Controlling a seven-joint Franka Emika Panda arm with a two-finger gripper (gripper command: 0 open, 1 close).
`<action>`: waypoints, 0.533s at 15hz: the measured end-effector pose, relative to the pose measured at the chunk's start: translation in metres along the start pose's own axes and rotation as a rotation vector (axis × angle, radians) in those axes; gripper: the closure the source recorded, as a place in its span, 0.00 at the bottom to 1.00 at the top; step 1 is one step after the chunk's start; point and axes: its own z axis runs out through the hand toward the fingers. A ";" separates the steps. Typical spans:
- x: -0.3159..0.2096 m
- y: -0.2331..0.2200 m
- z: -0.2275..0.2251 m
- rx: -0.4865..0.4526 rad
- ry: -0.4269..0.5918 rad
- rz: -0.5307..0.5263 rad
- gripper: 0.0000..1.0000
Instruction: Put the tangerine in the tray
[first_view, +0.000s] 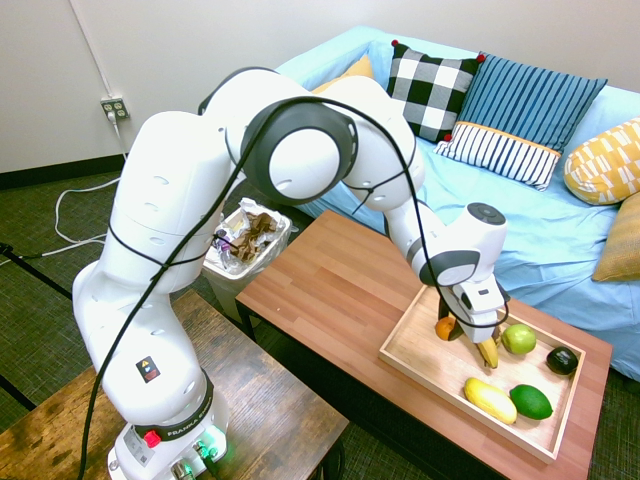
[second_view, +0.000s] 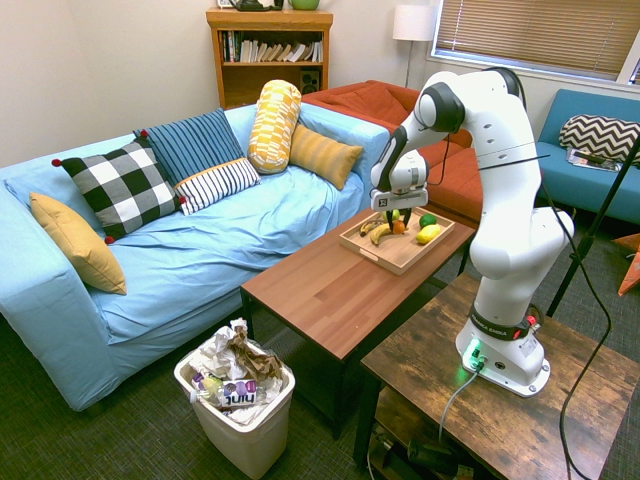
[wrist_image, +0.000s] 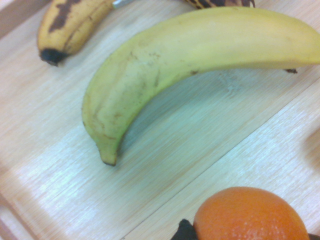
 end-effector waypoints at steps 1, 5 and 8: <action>0.000 -0.001 0.011 -0.008 -0.006 -0.001 1.00; -0.001 -0.001 0.048 -0.025 -0.022 -0.011 1.00; -0.001 -0.001 0.065 -0.030 -0.028 -0.012 0.00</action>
